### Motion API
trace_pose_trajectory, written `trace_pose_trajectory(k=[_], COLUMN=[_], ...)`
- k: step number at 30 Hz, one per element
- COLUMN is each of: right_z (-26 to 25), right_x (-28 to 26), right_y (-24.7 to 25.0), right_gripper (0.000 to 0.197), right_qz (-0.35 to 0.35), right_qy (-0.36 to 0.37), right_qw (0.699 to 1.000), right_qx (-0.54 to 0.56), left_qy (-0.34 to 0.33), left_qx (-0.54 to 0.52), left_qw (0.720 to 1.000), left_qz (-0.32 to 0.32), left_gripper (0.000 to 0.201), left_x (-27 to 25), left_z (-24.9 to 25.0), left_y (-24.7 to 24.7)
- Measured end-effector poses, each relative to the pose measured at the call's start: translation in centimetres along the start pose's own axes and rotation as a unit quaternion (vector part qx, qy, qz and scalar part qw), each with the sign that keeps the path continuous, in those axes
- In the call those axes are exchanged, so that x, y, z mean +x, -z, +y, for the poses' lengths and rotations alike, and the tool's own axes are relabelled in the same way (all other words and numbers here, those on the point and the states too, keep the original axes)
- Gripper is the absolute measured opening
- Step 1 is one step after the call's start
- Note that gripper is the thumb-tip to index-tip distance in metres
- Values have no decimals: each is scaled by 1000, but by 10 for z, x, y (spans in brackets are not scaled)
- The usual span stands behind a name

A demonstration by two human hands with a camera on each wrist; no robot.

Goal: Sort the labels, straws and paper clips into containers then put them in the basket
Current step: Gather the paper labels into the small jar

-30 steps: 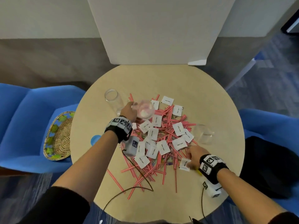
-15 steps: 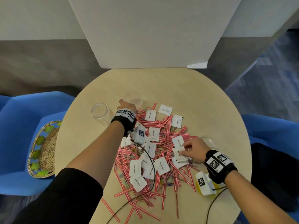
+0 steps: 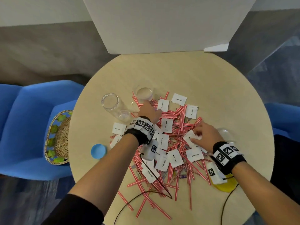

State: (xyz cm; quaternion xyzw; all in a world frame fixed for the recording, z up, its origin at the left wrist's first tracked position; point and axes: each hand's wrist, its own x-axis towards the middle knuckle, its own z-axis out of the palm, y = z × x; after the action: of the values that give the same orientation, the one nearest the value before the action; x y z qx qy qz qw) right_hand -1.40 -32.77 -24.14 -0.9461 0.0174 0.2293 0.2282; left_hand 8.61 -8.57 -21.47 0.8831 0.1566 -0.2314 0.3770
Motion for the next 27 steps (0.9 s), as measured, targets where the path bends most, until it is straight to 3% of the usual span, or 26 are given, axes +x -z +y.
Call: trace_pose_trajectory(k=[5, 9, 12, 17, 20, 22, 24, 26, 27], right_z=[7, 8, 10, 8, 10, 12, 14, 17, 18], right_x=[1, 3, 6, 0, -4, -3, 3, 15, 23], right_y=[-3, -5, -4, 6, 17, 28, 43, 56, 62], right_gripper=[24, 25, 23, 21, 37, 40, 26, 17, 15], right_qz=[12, 10, 10, 6, -14, -51, -74, -48, -19], right_qy=[3, -2, 4, 1, -30, -40, -46, -61, -67], right_qw=[1000, 1000, 999, 996, 985, 974, 962, 951, 952], right_qx=[15, 20, 48, 84, 169, 218, 260, 299, 297], left_qy=[-85, -78, -74, -76, -103, -134, -172, -215, -228], left_qx=[147, 175, 177, 127, 86, 34, 5, 84, 145], left_qw=[985, 979, 978, 986, 987, 989, 985, 965, 953], left_qz=[39, 74, 87, 81, 84, 56, -30, -121, -137], left_gripper=[48, 60, 40, 25, 20, 19, 20, 23, 23], left_x=[22, 34, 37, 35, 23, 12, 2, -6, -9], left_z=[8, 8, 9, 8, 9, 4, -4, -14, -19], left_y=[-23, -32, -35, -33, -25, -17, -10, -10, -13])
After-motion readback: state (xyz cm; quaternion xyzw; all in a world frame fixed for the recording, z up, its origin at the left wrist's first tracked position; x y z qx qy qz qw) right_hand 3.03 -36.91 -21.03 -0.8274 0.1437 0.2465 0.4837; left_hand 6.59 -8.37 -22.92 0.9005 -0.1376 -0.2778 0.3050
